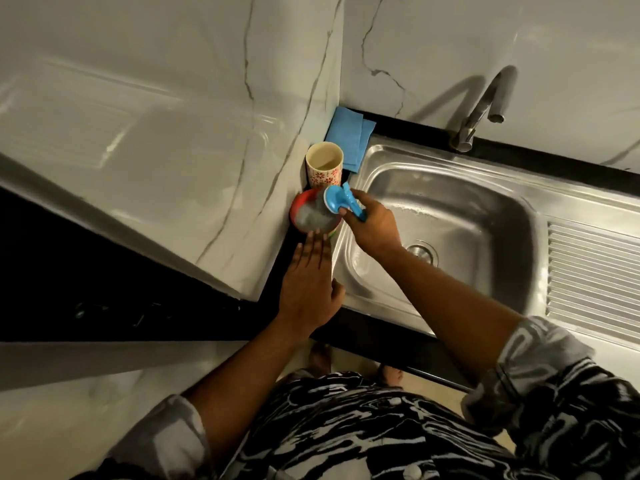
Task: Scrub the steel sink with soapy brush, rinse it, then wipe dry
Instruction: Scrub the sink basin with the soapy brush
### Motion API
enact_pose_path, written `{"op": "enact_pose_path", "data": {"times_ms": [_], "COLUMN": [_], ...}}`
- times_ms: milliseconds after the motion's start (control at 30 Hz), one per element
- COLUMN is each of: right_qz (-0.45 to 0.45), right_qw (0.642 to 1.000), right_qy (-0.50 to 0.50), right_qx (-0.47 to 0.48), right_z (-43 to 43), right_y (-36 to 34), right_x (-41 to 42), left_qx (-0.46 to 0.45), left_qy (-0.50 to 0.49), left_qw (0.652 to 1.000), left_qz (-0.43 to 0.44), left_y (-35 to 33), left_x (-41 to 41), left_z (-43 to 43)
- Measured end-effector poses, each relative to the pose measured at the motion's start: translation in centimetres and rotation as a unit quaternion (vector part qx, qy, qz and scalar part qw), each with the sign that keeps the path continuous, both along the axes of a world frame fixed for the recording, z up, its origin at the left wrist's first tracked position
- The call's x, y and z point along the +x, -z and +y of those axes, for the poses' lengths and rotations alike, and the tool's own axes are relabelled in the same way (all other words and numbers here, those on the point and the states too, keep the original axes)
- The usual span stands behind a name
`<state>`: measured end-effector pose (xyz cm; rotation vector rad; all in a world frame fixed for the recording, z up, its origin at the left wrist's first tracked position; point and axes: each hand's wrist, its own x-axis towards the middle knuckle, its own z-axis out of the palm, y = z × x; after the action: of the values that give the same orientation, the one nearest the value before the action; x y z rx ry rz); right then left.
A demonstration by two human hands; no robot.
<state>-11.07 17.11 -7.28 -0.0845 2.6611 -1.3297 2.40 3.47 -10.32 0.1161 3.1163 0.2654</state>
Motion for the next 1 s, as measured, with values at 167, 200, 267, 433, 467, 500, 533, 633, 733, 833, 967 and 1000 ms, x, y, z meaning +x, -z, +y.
{"op": "enact_pose_path", "data": {"times_ms": [167, 200, 267, 433, 467, 500, 533, 633, 733, 833, 967, 1000], "right_qz": [-0.122, -0.136, -0.136, -0.133, -0.146, -0.157, -0.165, -0.161, -0.113, -0.102, -0.160, -0.175], "right_qw": [0.972, 0.967, 0.969, 0.987, 0.980, 0.967, 0.948, 0.865, 0.789, 0.724, 0.663, 0.667], "right_qy": [0.062, 0.071, 0.090, 0.039, 0.003, -0.042, -0.092, -0.235, -0.343, -0.409, -0.457, -0.459], "right_qx": [-0.191, -0.202, -0.185, 0.077, 0.138, 0.195, 0.255, 0.414, 0.497, 0.546, 0.571, 0.561], "right_z": [5.3, 6.9, 10.4, 21.1, 23.1, 25.0, 26.4, 28.9, 29.1, 29.1, 29.5, 29.2], "right_y": [-0.5, -0.3, 0.4, 3.5, 4.0, 4.6, 5.0, 6.1, 7.2, 8.6, 10.8, 11.3], "right_x": [-0.6, -0.6, -0.6, -0.3, -0.2, -0.2, -0.2, -0.1, -0.6, -1.0, -1.0, -0.8], "left_qx": [0.046, 0.054, 0.062, 0.073, 0.072, 0.069, 0.065, 0.052, 0.030, 0.009, -0.012, -0.015], "left_qy": [0.086, 0.100, 0.115, 0.101, 0.090, 0.080, 0.073, 0.062, 0.072, 0.081, 0.070, 0.058], "left_qw": [0.995, 0.993, 0.990, 0.979, 0.977, 0.976, 0.976, 0.975, 0.971, 0.970, 0.974, 0.975], "left_qz": [-0.007, -0.020, -0.056, -0.163, -0.178, -0.189, -0.196, -0.208, -0.224, -0.229, -0.216, -0.213], "left_y": [0.2, 0.5, 1.4, 3.8, 4.1, 4.3, 4.4, 4.7, 5.4, 5.6, 5.7, 5.8], "left_x": [-0.9, -1.5, -2.8, -4.9, -5.2, -5.5, -5.8, -6.8, -7.7, -8.1, -7.9, -7.9], "left_z": [5.2, 6.1, 7.7, 11.2, 11.7, 12.1, 12.5, 13.4, 14.0, 14.1, 14.0, 14.0]}}
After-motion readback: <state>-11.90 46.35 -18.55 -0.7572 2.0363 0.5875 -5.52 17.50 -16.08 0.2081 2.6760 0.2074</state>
